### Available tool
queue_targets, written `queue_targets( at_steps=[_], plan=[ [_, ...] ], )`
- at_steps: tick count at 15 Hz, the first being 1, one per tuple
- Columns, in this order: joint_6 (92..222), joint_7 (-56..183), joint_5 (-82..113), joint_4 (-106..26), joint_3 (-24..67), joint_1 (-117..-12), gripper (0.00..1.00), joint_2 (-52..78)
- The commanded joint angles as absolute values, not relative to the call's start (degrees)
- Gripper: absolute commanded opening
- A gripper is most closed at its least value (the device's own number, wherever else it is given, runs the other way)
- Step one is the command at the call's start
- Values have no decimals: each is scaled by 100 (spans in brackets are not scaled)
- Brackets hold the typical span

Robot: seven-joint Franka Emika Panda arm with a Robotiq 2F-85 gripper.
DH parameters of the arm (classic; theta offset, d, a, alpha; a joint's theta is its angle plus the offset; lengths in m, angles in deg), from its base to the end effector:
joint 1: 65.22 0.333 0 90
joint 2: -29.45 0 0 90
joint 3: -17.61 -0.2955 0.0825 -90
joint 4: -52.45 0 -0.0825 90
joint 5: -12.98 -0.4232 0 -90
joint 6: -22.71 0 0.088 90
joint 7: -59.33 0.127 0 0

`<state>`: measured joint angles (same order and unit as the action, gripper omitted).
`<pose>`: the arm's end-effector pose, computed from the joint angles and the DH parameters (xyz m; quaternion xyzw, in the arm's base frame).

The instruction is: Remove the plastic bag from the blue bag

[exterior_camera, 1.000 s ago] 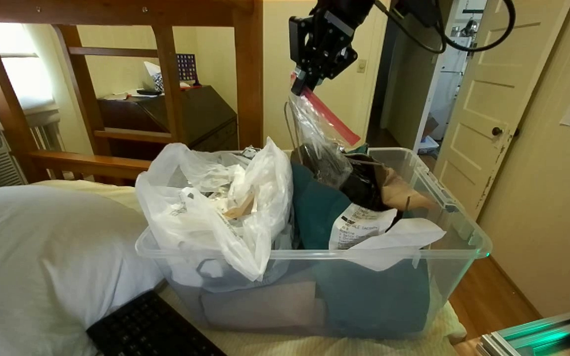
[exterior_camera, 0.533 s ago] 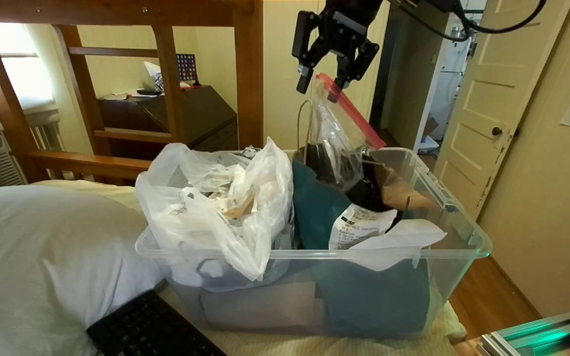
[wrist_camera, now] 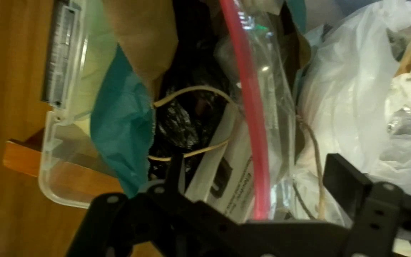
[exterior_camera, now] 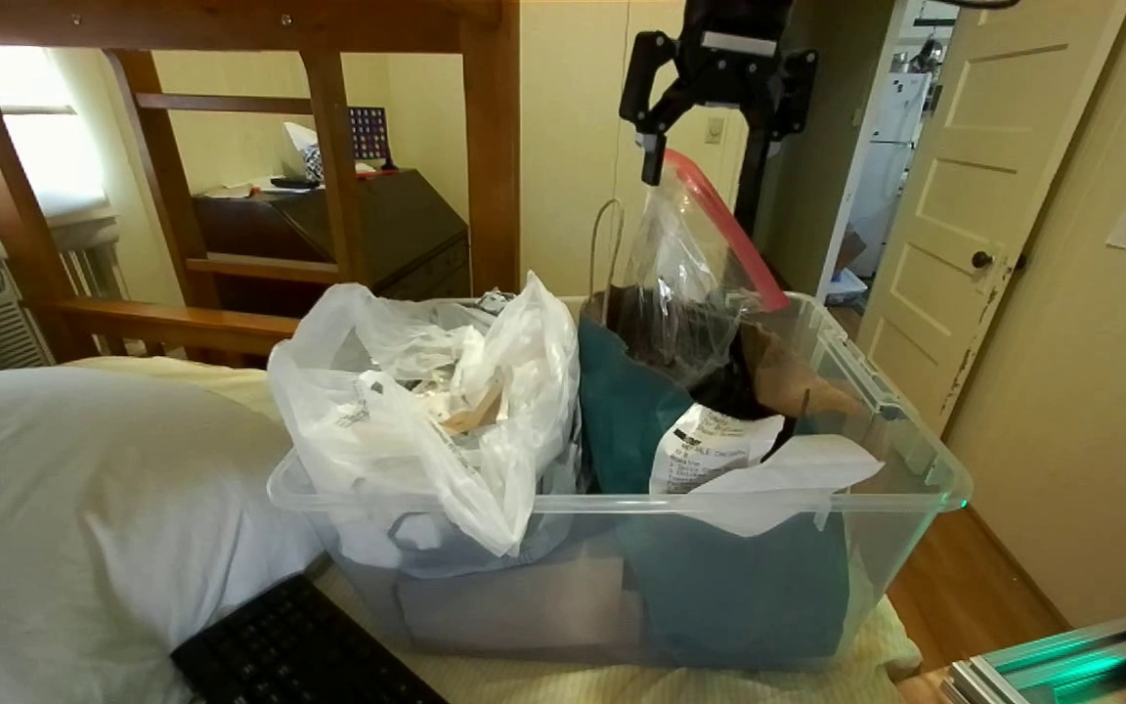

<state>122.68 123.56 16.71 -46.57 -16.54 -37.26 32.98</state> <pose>0.2777 0.5243 0.5490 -0.9981 0.0138 -0.0594 0.0077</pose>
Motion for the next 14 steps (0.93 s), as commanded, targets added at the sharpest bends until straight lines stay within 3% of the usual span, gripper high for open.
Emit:
queue_targets(
  at_steps=[1, 4, 5, 11, 12, 14],
  plan=[
    [11168, 13126, 1950, -4161, -1782, -3695, 100, 3117],
    [11089, 13126, 1887, -4058, -1799, -3690, 100, 3092],
    [10510, 13109, 1617, -3813, -1829, -3628, 100, 3640],
    [9556, 13322, 1760, -2504, -2324, -3685, 100, 3998],
    [9935, 13171, 1728, -3007, -2297, -3812, 100, 3978],
    [9679, 13166, 1712, -2662, -2440, -3865, 100, 4146]
  ],
)
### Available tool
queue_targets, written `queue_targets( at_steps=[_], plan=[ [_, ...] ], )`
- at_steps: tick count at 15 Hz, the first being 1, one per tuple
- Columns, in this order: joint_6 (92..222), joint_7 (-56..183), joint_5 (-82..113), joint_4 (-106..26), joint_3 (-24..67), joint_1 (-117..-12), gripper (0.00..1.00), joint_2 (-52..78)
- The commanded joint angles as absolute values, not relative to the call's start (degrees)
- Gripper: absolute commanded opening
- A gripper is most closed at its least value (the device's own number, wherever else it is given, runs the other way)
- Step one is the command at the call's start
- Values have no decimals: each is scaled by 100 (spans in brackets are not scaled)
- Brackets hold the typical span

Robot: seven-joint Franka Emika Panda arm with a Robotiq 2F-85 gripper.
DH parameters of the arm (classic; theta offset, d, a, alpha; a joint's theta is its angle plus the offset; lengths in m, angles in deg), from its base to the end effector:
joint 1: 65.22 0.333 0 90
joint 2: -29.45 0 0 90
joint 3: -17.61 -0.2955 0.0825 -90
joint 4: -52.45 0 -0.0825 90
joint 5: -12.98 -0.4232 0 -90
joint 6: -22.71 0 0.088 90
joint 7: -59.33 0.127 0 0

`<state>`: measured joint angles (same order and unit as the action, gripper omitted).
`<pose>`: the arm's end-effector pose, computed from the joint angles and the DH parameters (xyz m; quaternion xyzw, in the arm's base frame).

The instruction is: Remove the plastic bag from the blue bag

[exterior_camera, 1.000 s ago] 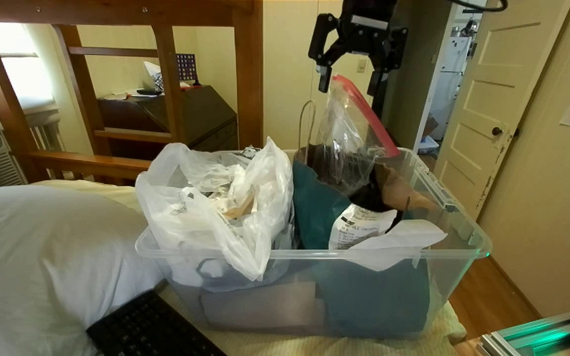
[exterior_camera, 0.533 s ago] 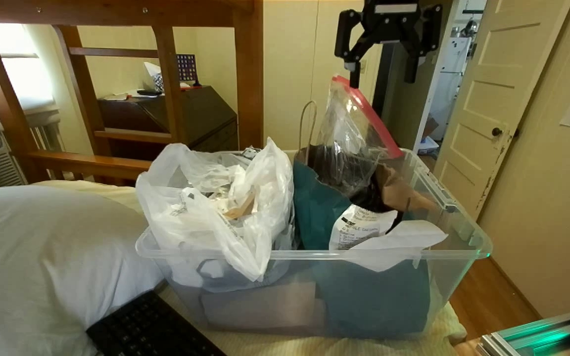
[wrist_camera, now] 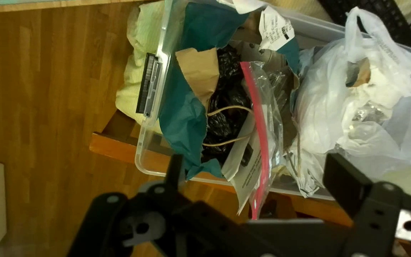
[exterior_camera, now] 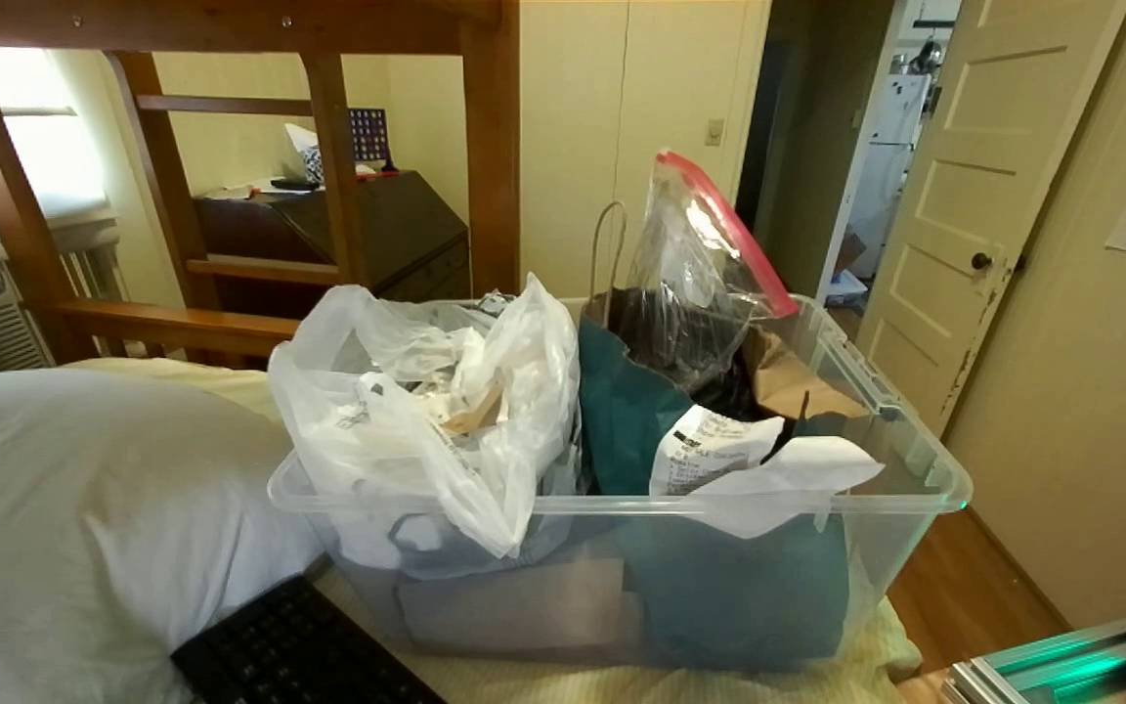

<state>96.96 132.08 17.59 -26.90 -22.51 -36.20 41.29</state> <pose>0.1445 0.4821 0.7364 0.9928 -0.0465 0.1103 0.0009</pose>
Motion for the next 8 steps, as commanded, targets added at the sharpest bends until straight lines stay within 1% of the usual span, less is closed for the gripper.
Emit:
queue_targets(
  at_steps=[1, 8],
  plan=[
    [9636, 13163, 1707, -2608, -2461, -3877, 100, 4184],
    [9630, 13173, 1721, -2602, -2445, -3885, 100, 4072]
  ],
)
